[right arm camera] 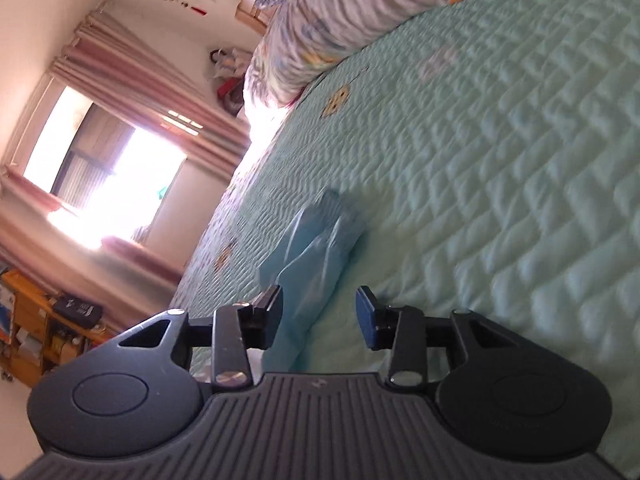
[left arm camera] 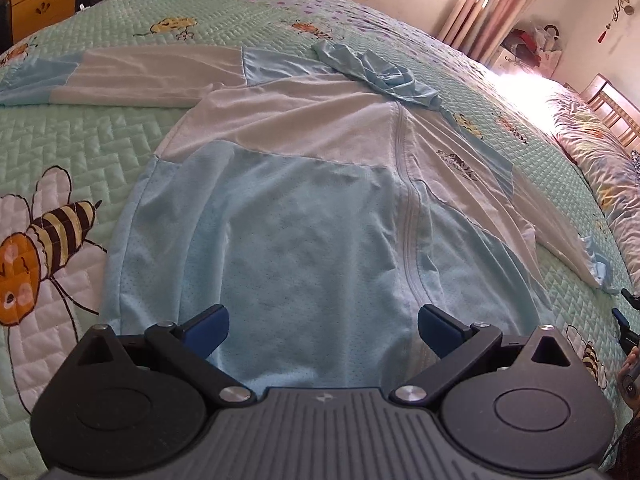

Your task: Fold clothes

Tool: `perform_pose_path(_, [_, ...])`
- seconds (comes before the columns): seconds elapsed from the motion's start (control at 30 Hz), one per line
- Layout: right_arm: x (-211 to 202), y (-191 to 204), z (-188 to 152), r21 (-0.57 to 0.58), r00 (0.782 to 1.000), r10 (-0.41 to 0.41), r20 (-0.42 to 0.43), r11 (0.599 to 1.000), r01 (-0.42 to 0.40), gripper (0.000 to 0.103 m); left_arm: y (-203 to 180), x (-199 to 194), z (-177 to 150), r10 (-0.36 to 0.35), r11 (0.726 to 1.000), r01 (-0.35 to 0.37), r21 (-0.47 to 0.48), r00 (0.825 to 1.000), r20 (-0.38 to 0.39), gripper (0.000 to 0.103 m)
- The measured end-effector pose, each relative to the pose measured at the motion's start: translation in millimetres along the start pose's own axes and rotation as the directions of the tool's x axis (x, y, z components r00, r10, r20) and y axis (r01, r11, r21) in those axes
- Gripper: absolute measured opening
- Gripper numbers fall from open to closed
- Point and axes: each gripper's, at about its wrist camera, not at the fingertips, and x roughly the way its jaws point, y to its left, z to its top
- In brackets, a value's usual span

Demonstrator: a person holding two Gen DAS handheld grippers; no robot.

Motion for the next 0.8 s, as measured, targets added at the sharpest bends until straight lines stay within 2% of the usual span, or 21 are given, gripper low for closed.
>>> perform_pose_path(0.1, [28.9,-7.2,24.0,0.030,0.999,0.002,-0.043,1.000,-0.001,0.043,-4.3,12.1,-1.2,0.004,1.000,-0.005,-0.015,1.000,-0.027,0.101])
perform_pose_path(0.2, [64.9,2.2,34.7,0.003,0.997,-0.022,-0.069,1.000,0.022,0.041,-12.1,19.9,-2.6,0.023,1.000,-0.023,0.004,0.999,-0.033,0.101])
perform_pose_path(0.23, [72.4,3.7,36.8,-0.004,0.997,-0.034,-0.067,0.999,0.033,0.035,-14.5,21.0,-2.8,0.028,1.000,-0.027,0.015,0.999,-0.032,0.101])
perform_pose_path(0.27, [78.4,3.8,38.4,-0.010,0.997,-0.044,-0.069,0.999,0.043,0.020,-15.9,21.6,-2.8,0.030,0.999,-0.030,0.019,0.999,-0.033,0.101])
perform_pose_path(0.3, [81.8,-0.5,36.7,-0.012,0.996,-0.052,-0.075,0.999,0.051,0.010,-16.9,21.8,-2.6,0.032,0.999,-0.031,0.022,0.999,-0.034,0.101])
perform_pose_path(0.33, [83.8,-5.1,36.1,-0.005,0.996,-0.044,-0.078,0.999,0.044,0.007,-17.1,21.4,-2.2,0.032,0.999,-0.031,0.022,0.999,-0.034,0.101])
perform_pose_path(0.4, [78.4,-8.4,38.4,-0.012,0.997,0.002,-0.072,1.000,-0.002,0.008,-16.4,19.4,-0.7,0.030,0.999,-0.030,0.019,0.999,-0.031,0.100])
perform_pose_path(0.53, [33.0,-15.6,52.0,-0.054,0.994,-0.097,0.057,0.994,0.100,0.008,-11.6,14.5,0.2,0.026,1.000,-0.026,-0.001,0.999,-0.018,0.100])
perform_pose_path(0.67, [26.4,-23.5,47.0,-0.072,0.988,-0.154,0.029,0.985,0.156,0.008,-6.7,14.0,-0.4,0.018,1.000,-0.019,-0.022,1.000,-0.023,0.100])
perform_pose_path(0.73, [27.4,-22.1,43.9,-0.074,0.989,-0.145,0.032,0.986,0.147,0.013,-5.7,11.7,-0.4,0.012,1.000,-0.012,-0.021,1.000,-0.019,0.100])
perform_pose_path(0.8, [24.2,-30.2,44.8,-0.011,0.991,-0.124,0.046,0.992,0.125,0.013,-3.6,6.6,-0.6,0.008,1.000,-0.008,-0.011,1.000,-0.005,0.100])
